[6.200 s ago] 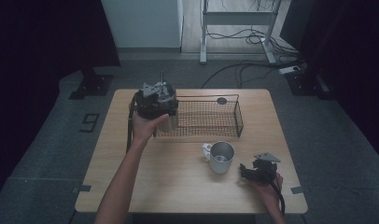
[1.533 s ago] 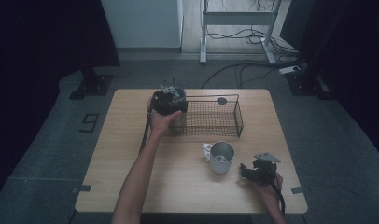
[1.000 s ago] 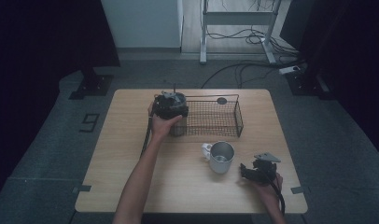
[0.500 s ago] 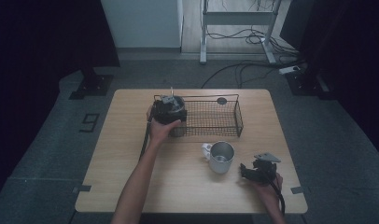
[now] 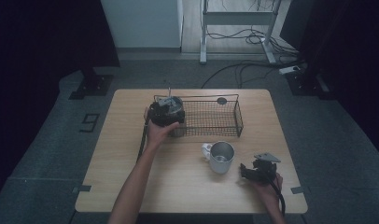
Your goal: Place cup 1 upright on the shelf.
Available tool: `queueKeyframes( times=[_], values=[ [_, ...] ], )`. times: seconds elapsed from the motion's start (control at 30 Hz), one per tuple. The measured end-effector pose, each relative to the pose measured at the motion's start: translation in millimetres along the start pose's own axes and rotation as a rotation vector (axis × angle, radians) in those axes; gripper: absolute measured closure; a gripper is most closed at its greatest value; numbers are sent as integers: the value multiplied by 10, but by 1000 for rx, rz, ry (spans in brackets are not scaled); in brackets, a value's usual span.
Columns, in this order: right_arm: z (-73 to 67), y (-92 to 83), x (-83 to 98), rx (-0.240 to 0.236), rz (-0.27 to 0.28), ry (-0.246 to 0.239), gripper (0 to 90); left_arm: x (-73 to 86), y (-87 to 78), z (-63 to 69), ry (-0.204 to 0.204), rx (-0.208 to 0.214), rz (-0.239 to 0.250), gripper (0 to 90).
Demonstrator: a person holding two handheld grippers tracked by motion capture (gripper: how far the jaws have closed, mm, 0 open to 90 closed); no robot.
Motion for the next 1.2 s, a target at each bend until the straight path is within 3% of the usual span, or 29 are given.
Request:
queueKeyframes(
  times=[0.07, 0.17, 0.37, 0.5, 0.57, 0.77, 0.97, 1.07, 1.2],
  values=[
    [0, 0, 0, 0, 0, 0, 132, -11, -25, 9, 13, -2, 2, 20],
    [0, 1, -1, 1, 1, 2, 132, -52, -76, 44, 25, 44, 26, 0],
    [5, 1, 0, 4, -1, 3, 132, -68, -241, 47, 30, 18, 70, 5],
    [4, 0, 0, 3, -1, 4, 133, -23, -419, 54, 7, 26, 103, 10],
    [3, 0, -1, 4, -2, 4, 133, 1, -517, 105, 16, 39, 118, 17],
    [2, 1, -3, 4, 0, 6, 134, 159, -769, 307, 69, 89, 102, 30],
    [1, 0, -3, 4, 1, 3, 137, 342, -1018, 477, 113, 105, 102, 36],
    [1, -1, -2, 4, 1, 2, 137, 413, -1152, 526, 125, 109, 111, 39],
    [0, 0, -3, 3, 1, 3, 137, 504, -1283, 578, 120, 153, 118, 39]
  ],
)
Point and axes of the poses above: each handheld gripper's, and its own axes: y roughly forward along the jaws, x roughly out of its underside, z roughly to its right, the point moved 9 cm from there along y, roughly forward along the jaws, and after that the axes turned 15 degrees about x, right-handed, at the moved point
